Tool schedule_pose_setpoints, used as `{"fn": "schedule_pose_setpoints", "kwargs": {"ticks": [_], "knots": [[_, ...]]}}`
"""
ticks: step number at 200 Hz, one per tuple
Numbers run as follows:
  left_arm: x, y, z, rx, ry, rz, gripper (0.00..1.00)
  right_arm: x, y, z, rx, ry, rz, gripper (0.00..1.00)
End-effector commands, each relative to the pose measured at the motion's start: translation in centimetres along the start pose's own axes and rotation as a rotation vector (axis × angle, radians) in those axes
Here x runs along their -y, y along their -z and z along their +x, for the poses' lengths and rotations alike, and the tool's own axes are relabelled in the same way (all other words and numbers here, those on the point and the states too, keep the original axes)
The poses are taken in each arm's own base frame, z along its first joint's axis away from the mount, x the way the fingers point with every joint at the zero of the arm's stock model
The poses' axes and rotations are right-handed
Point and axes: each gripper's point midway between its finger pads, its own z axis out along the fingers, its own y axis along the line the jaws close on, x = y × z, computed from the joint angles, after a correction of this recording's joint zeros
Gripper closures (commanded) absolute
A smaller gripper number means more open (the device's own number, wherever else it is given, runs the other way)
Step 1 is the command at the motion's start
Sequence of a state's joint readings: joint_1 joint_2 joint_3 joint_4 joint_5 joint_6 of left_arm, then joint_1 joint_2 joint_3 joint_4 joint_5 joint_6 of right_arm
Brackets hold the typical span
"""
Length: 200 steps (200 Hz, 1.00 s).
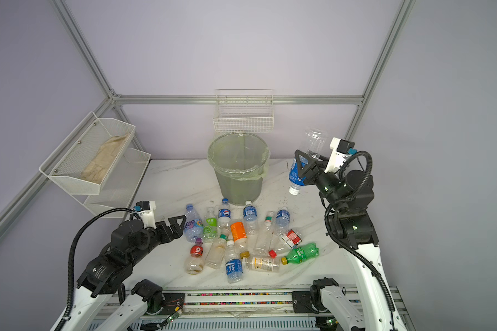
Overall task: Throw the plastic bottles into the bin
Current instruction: 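Lift the blue-label bottle with the right gripper over the bin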
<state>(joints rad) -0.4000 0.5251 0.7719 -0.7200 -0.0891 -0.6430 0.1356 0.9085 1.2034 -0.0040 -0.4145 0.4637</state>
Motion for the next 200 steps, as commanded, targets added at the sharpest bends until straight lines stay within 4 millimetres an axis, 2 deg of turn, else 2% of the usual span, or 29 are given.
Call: {"fn": "schedule_pose_setpoints", "kwargs": {"ticks": [1, 19, 45, 61, 75, 103, 139, 167, 195, 200], "knots": [[0.2, -0.3, 0.6, 0.002, -0.014, 0.033, 0.0, -3.3, 0.1, -1.9, 0.033, -0.042, -0.139, 1.0], [0.4, -0.2, 0.6, 0.004, -0.011, 0.048, 0.0, -3.8, 0.3, -2.2, 0.038, -0.046, -0.156, 1.0], [0.7, 0.3, 0.5, 0.007, -0.011, 0.065, 0.0, -3.5, 0.0, -2.0, 0.039, -0.072, -0.163, 1.0], [0.5, 0.5, 0.4, 0.023, -0.012, 0.065, 0.0, -3.2, -1.0, -1.6, 0.015, -0.099, -0.171, 1.0], [0.4, 0.5, 0.2, 0.042, -0.017, 0.064, 0.0, -3.2, -1.8, -2.1, 0.004, -0.105, -0.168, 1.0], [1.6, 0.1, -0.7, 0.051, -0.026, 0.098, 0.0, -3.6, -3.2, -3.4, -0.015, -0.074, -0.163, 1.0], [2.2, 0.0, -1.2, 0.042, -0.013, 0.107, 0.0, -3.6, -5.0, -3.3, -0.033, -0.099, -0.184, 1.0], [2.1, 0.2, -0.9, 0.045, -0.002, 0.115, 0.0, -4.3, -7.6, -2.6, -0.053, -0.072, -0.179, 1.0], [1.7, 0.6, -0.7, 0.051, -0.003, 0.107, 0.0, -5.4, -11.8, 0.1, -0.126, -0.028, -0.173, 1.0], [1.7, 0.6, -0.7, 0.053, -0.003, 0.108, 0.0, -5.1, -12.9, 1.2, -0.155, -0.028, -0.165, 1.0]]}}
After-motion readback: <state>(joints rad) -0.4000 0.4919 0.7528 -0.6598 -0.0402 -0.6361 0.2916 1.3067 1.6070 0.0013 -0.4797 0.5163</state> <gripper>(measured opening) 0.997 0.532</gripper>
